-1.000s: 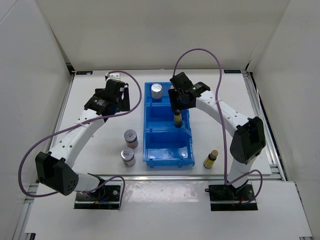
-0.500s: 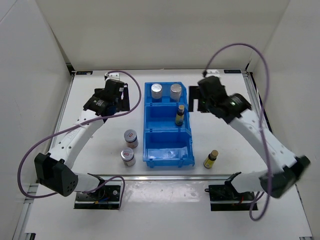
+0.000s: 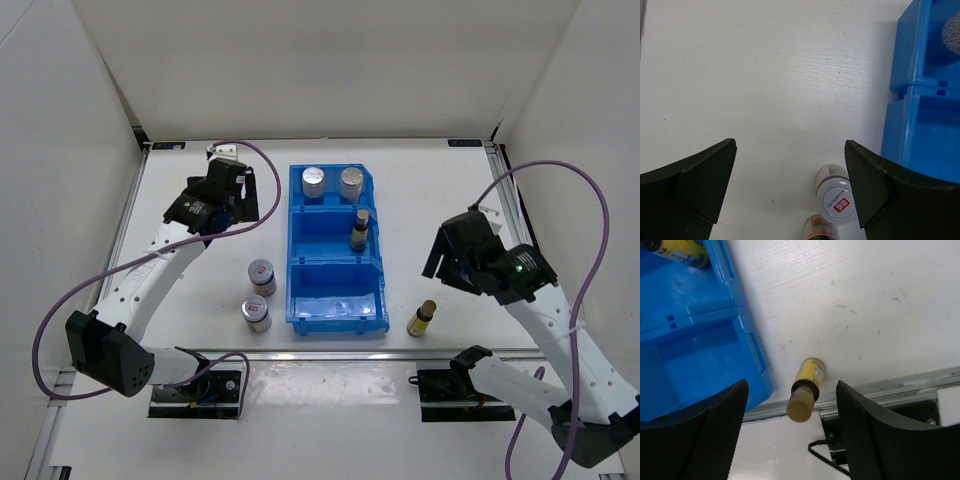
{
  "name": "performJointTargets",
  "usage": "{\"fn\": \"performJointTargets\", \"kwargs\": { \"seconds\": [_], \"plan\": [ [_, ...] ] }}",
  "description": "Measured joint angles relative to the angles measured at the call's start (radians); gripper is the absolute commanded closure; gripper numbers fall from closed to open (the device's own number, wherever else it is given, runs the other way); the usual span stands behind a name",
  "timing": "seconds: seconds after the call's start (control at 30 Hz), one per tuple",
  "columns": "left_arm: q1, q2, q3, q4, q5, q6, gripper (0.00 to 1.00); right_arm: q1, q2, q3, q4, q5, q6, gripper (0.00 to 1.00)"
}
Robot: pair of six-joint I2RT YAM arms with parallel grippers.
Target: Organize the condiment bottles
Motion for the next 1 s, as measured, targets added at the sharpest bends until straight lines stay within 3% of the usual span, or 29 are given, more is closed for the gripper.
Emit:
{"fn": "performJointTargets", "kwargs": {
  "seconds": [0.17, 0.47, 1.0],
  "plan": [
    [0.000, -0.001, 0.000, 0.000, 0.000, 0.000, 0.00, 0.000, -0.021, -0.067, -0.024, -0.049, 0.093, 0.34],
    [0.000, -0.006, 0.000, 0.000, 0.000, 0.000, 0.00, 0.000, 0.050, -0.253, 0.007, -0.183, 0.180, 0.35],
    [0.000, -0.006, 0.000, 0.000, 0.000, 0.000, 0.00, 0.000, 0.023, -0.293, 0.036, -0.210, 0.224, 0.64]
  ]
}}
